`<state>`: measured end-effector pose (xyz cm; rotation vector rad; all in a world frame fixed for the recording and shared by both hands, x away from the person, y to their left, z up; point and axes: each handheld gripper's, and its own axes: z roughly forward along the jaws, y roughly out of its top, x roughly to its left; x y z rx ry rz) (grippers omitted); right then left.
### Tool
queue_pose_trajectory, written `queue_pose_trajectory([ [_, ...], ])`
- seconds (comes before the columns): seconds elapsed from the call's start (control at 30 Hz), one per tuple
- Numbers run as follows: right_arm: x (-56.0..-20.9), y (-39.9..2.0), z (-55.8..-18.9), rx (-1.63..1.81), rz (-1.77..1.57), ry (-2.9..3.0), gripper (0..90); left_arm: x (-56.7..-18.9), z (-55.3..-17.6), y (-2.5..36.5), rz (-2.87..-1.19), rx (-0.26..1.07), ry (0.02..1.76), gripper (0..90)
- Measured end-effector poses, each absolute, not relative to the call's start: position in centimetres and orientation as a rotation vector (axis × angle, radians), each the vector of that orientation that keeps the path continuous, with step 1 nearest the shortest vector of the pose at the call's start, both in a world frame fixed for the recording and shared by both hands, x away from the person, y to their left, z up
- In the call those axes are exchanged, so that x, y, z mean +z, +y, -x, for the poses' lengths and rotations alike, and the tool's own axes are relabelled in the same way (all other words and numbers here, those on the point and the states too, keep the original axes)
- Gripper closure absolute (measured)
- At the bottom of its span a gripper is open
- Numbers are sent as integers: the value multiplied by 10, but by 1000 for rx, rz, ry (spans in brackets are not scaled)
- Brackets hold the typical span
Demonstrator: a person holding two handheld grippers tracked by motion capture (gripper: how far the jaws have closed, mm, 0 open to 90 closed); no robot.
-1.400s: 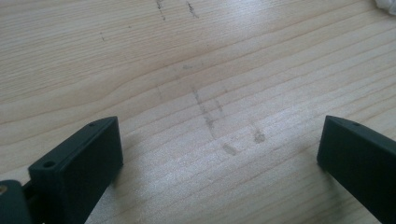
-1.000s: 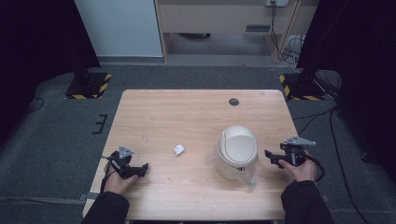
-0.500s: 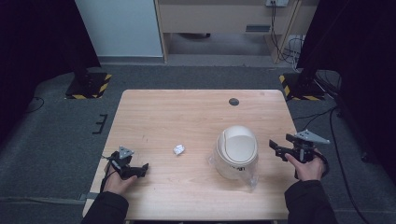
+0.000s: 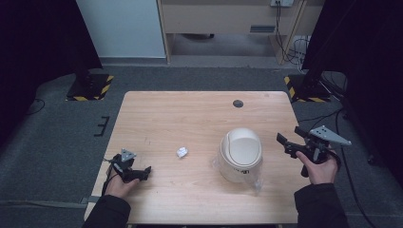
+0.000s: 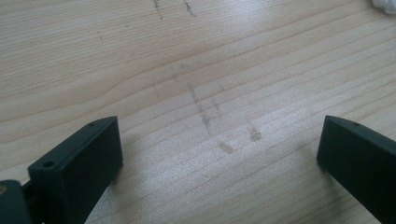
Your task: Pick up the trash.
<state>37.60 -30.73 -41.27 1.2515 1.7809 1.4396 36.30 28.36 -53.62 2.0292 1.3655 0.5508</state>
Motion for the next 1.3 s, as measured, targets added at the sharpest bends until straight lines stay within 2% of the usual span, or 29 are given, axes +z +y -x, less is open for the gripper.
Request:
queue_pose_trajectory([
  [0.43, -392, -276, -365, 1532, -1119, 1826, 146, -536, -363, 284, -2030, 550, 1364, 0],
  [1.3, -415, -242, -363, 1511, -1024, 2009, 157, -536, -363, 284, -2031, 550, 1363, 0],
])
